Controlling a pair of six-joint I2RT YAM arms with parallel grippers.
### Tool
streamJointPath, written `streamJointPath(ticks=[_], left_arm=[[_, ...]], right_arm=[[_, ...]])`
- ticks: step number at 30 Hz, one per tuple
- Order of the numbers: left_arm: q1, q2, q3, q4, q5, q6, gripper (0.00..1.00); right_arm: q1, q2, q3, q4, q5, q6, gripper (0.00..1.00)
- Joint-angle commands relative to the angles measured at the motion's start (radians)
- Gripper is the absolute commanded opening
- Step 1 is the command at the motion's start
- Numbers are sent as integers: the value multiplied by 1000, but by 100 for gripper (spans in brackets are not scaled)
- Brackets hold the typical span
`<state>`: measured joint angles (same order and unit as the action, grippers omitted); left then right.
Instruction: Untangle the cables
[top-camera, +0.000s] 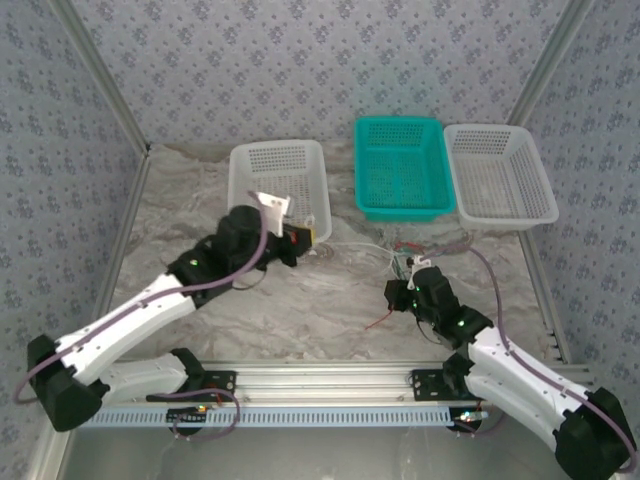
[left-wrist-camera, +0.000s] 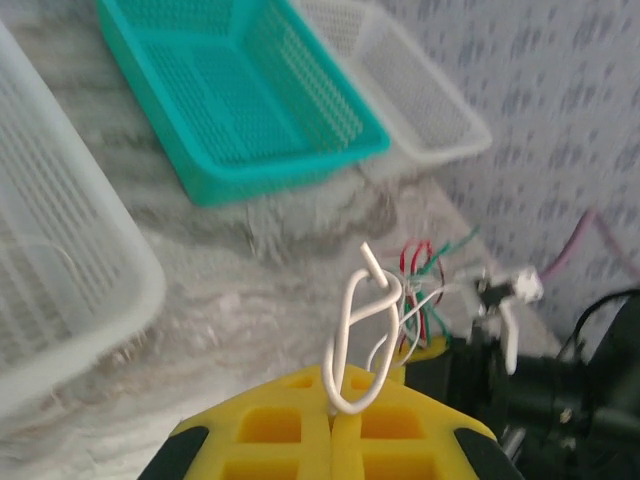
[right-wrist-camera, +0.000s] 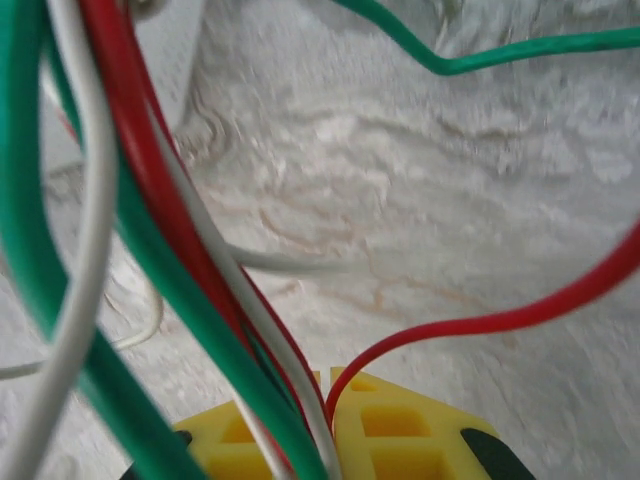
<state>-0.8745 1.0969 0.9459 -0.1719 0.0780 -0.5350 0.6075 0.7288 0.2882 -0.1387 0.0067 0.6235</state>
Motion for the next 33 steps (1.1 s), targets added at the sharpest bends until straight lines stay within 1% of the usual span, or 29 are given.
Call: streamJointPath(ticks=[1,3,4,5,6,7,9,10,11,13,14,15,17,18,20,21,22,24,27,29,33], left_arm=[[-76,40,-61,126,-43,-22,0],[-100,62,-91,132,-76,-20,8],[-106,64,-106,139,-89,-22,17],[-106,58,-120,148,-92,-20,29],[-107,41,-131,160,-94,-16,46],[-108,15,-138,170,-94,2,62],[-107,-47,-137,168,-94,60,77],[-107,-85,-136,166,-80,103,79],[-107,-120,-135,168,-59,143,80],[-107,-193,-129,175,39,233,83],[-107,-216,-123,175,86,257,84],[-107,-232,-111,165,108,274,85],[-107,-221,-81,122,71,270,85],[-107,-198,-69,107,47,260,83],[-107,-129,-49,106,-14,199,74],[-106,-83,-36,107,-41,158,68],[-106,-37,-23,115,-35,137,63],[-106,44,-10,171,26,109,60],[-108,166,8,287,133,35,52],[-112,242,32,343,199,-5,50],[-124,317,50,364,215,-30,49]], right_arm=[[30,23,87,-141,-47,-72,0],[57,34,118,-153,-54,-101,0],[69,38,132,-151,-56,-115,0],[78,40,143,-148,-54,-125,0],[80,42,155,-150,-48,-131,0],[80,45,166,-154,-41,-136,0],[79,54,185,-153,-33,-151,0],[77,59,194,-151,-34,-158,0],[76,66,201,-152,-34,-161,0],[71,84,221,-162,-24,-160,0],[69,91,232,-169,-17,-160,0],[65,101,239,-171,-23,-165,0],[65,107,244,-144,-64,-189,0],[67,107,239,-119,-92,-210,0],[67,108,232,-73,-140,-222,0],[68,109,232,-60,-145,-220,0],[69,111,234,-55,-143,-212,0],[69,116,246,-63,-138,-208,0],[70,135,266,-86,-132,-205,0],[69,149,275,-97,-132,-205,0],[71,158,277,-92,-135,-198,0]])
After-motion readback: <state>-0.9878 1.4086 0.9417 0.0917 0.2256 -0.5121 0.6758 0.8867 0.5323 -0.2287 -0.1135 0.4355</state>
